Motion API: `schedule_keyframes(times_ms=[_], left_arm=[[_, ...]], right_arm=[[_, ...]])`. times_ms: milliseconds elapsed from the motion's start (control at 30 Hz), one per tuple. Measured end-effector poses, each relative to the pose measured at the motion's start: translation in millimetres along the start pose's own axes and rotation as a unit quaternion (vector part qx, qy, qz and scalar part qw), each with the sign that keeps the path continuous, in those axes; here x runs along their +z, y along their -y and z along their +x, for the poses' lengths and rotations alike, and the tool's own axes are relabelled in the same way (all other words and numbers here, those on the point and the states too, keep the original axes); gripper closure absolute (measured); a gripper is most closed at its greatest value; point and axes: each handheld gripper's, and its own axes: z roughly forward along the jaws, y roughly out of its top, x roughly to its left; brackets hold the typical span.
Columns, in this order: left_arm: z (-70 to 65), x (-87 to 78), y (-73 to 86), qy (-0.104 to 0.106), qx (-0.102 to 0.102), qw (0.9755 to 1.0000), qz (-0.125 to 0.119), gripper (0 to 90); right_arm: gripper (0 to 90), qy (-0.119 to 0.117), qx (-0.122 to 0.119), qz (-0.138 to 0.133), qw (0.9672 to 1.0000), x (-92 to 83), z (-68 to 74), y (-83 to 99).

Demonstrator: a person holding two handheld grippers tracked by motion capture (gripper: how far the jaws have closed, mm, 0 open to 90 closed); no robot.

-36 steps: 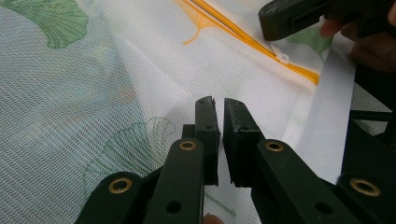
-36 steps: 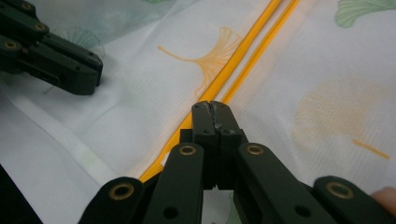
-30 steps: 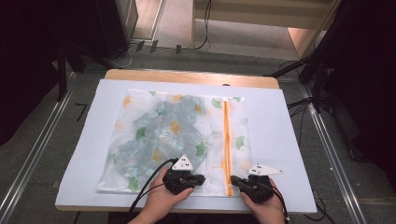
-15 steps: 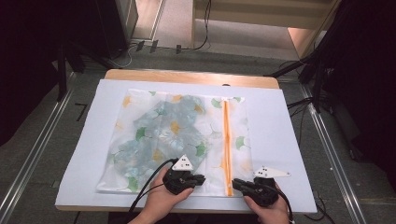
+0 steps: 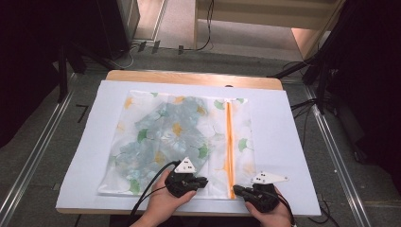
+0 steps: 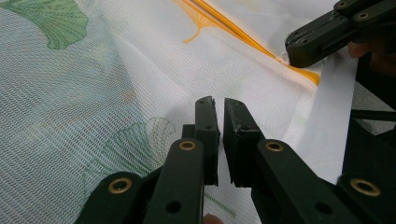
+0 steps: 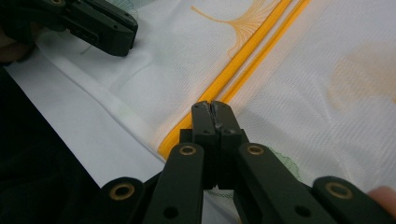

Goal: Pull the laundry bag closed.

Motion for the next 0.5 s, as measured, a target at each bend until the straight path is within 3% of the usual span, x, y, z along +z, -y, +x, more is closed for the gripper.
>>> schedule_keyframes(times_ms=[100,367,500], left_arm=[[0.2,0.0,0.0,0.001,-0.001,1.0,0.0,85.2],[0.5,0.2,0.1,0.003,-0.003,1.0,-0.002,85.2],[-3.1,0.0,0.2,-0.009,0.008,0.9999,-0.003,84.9]], right_arm=[[90.0,0.01,-0.012,0.002,0.9999,-0.1,3.8,-1.9],[90.0,0.011,-0.013,-0.013,0.9998,-3.1,5.1,-3.7],[90.0,0.019,-0.017,-0.013,0.9996,-3.1,6.7,-4.9]])
